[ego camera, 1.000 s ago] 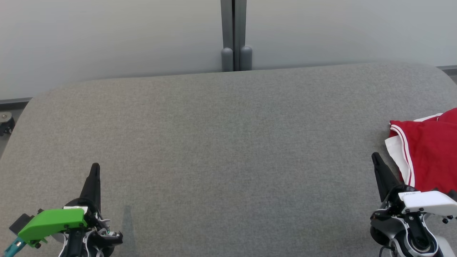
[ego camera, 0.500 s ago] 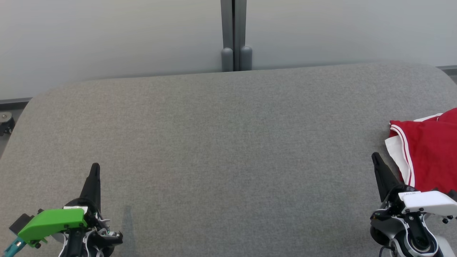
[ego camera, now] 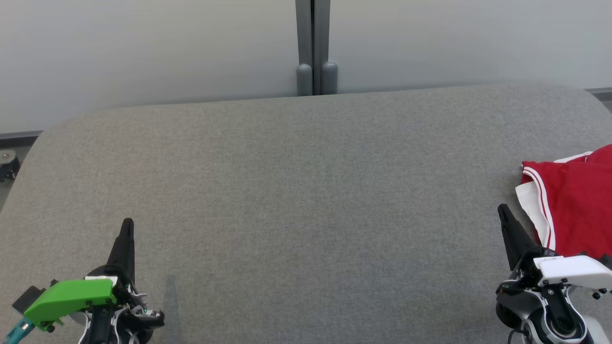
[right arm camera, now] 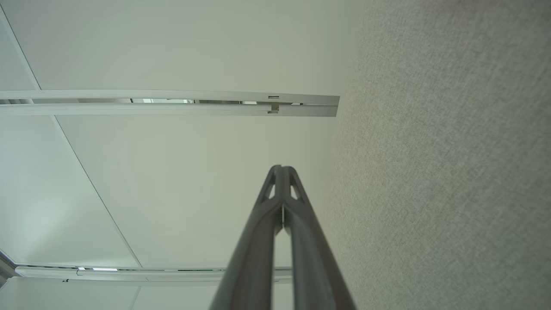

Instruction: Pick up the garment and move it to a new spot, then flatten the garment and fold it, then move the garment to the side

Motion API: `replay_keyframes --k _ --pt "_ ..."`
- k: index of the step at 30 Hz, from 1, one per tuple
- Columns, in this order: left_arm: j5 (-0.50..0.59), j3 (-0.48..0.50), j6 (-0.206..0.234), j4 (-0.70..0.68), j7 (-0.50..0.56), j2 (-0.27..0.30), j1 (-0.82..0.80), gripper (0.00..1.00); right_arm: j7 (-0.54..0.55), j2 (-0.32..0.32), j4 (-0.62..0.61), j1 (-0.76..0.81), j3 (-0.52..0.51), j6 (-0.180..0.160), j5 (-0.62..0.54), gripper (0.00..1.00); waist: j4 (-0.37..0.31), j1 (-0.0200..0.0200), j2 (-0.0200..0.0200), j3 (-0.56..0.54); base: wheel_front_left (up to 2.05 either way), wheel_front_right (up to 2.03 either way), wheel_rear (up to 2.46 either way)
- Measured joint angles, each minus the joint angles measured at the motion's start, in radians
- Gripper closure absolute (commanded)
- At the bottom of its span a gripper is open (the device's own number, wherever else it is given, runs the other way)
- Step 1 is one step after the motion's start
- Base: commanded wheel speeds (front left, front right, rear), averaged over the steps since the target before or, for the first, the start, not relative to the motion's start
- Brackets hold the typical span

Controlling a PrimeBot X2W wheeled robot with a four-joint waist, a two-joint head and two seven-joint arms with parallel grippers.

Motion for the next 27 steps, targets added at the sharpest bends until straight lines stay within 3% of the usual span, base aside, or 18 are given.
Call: replay_keyframes --k 27 --pt "0.0 0.0 0.0 0.0 0.0 0.0 0.0 1.0 0.0 0.0 0.0 0.0 0.0 0.0 0.0 1.0 0.0 0.0 0.0 0.0 0.0 0.0 0.0"
